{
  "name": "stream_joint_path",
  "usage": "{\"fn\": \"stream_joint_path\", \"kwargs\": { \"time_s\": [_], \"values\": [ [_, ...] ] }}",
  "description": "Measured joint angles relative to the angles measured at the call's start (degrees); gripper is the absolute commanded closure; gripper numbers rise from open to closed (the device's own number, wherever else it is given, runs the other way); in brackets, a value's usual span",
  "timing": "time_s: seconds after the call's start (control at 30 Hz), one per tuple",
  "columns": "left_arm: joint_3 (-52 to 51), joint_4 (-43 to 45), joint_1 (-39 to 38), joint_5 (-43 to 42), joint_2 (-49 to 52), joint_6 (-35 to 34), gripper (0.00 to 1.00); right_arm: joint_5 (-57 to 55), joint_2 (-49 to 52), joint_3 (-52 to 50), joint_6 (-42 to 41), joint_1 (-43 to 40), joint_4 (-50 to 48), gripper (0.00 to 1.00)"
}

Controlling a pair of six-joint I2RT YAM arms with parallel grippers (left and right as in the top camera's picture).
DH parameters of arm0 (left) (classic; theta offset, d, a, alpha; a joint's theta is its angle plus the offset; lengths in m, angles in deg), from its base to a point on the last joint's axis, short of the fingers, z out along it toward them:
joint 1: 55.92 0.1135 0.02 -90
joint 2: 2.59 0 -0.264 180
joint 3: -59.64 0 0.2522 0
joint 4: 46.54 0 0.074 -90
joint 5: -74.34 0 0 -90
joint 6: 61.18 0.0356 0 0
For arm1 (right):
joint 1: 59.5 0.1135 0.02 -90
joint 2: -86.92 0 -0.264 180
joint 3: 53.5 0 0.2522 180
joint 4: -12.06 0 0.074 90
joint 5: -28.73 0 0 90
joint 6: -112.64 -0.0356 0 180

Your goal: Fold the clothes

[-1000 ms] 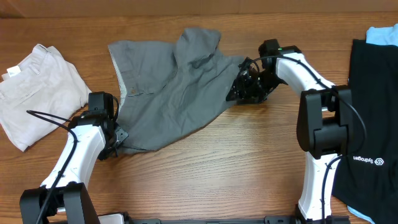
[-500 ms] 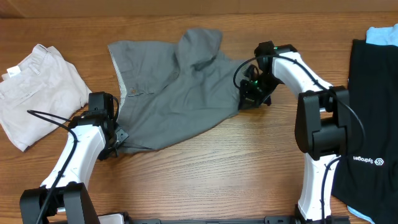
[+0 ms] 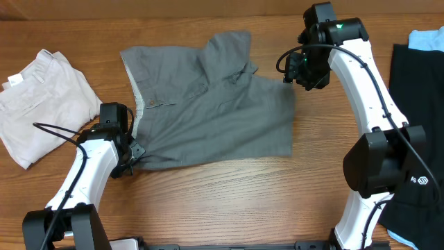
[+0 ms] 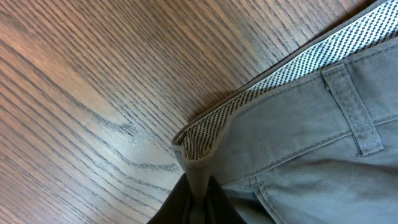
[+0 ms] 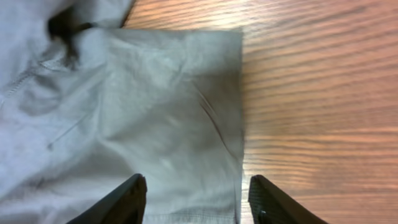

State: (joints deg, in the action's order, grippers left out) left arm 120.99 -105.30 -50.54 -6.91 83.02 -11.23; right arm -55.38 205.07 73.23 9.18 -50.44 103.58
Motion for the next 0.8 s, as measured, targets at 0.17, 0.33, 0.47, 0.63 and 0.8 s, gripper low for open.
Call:
{"fn": "stream_joint_path", "kwargs": {
  "time_s": [0.17, 0.33, 0.47, 0.63, 0.8],
  "values": [
    [0.0, 0.1, 0.0, 0.5, 0.0, 0.0, 0.90, -1.5, 0.2, -0.6, 0.0, -0.1, 9.2, 0.47],
    [0.0, 0.0, 0.0, 0.5, 0.0, 0.0, 0.90, -1.9, 0.2, -5.3, -1.2, -0.1, 12.7, 0.49],
    [0.0, 0.0, 0.0, 0.5, 0.0, 0.0, 0.89, -1.9, 0.2, -9.7, -3.7, 0.0, 11.6, 0.48],
    [0.0, 0.0, 0.3, 0.5, 0.0, 0.0, 0.91, -3.1, -6.6, -20.5, -8.9, -0.1, 5.0, 0.45],
    [0.0, 0.0, 0.3, 0.5, 0.0, 0.5, 0.94, -4.0, -23.6, -34.1, -15.4, -1.5, -4.5, 0.44]
  ]
}}
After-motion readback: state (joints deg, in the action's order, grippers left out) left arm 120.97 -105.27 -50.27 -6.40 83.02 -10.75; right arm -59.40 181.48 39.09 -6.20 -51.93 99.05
